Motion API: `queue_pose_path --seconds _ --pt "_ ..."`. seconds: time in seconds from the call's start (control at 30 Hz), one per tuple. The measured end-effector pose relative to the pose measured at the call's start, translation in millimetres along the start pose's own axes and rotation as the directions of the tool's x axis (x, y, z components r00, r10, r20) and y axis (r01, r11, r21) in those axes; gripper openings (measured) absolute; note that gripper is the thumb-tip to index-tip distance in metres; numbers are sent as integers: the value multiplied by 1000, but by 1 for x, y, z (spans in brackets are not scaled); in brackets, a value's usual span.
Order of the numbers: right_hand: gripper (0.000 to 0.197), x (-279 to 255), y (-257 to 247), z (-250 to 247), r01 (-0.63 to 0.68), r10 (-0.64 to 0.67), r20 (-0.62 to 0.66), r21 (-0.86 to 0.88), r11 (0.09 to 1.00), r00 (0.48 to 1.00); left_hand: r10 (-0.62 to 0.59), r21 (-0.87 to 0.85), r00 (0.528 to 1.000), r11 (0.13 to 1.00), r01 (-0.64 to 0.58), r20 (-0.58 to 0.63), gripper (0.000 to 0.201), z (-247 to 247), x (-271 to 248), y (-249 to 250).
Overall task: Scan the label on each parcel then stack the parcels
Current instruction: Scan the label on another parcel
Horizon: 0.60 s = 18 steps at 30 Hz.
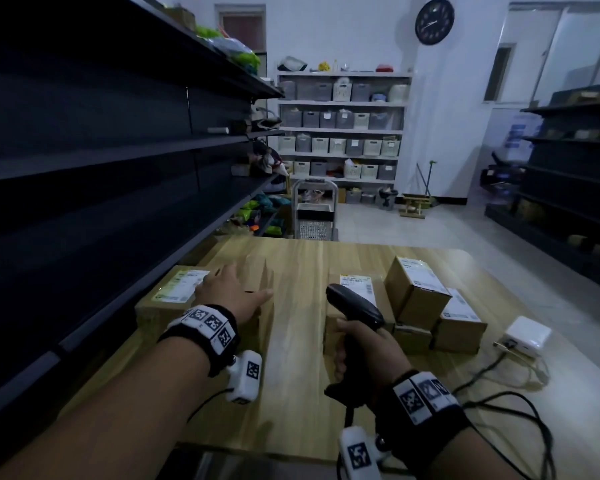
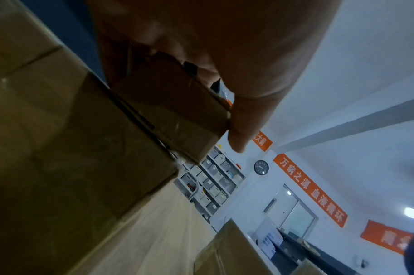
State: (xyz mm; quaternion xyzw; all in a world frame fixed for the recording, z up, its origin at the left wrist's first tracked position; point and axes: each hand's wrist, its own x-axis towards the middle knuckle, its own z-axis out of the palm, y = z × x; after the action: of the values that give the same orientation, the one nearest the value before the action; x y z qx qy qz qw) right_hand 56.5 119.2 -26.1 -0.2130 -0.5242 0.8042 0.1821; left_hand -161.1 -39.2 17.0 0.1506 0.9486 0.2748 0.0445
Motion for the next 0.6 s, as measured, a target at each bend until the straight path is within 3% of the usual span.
queue_pose_path --seconds 0.07,0.13,0.17,0.23,0.3,0.33,0.6 --pt "15 -2 -2 2 6 -7 -11 -29 1000 1000 -3 -189 1000 982 2 -9 103 -3 -3 -2" --pt "13 -5 -5 4 22 -22 -17 -20 1000 1000 -26 -504 999 863 41 36 89 -4 -10 -5" --pt "14 -7 -6 5 31 -31 -19 -14 999 999 -48 -652 996 753 88 79 86 -2 -16 -6" --pt "25 -10 -10 6 51 -51 -20 -9 999 998 -31 -886 977 415 205 211 84 5 -26 -8" --pt "35 -13 -14 8 68 -68 -18 0 998 998 82 -951 948 55 303 307 69 15 -43 -3" --pt "36 -15 -16 10 80 -80 -16 0 997 997 112 -943 939 -40 330 324 64 19 -53 2" --pt "29 -25 -24 15 130 -132 -38 -35 991 991 240 -879 905 -247 407 351 63 53 -83 -3"
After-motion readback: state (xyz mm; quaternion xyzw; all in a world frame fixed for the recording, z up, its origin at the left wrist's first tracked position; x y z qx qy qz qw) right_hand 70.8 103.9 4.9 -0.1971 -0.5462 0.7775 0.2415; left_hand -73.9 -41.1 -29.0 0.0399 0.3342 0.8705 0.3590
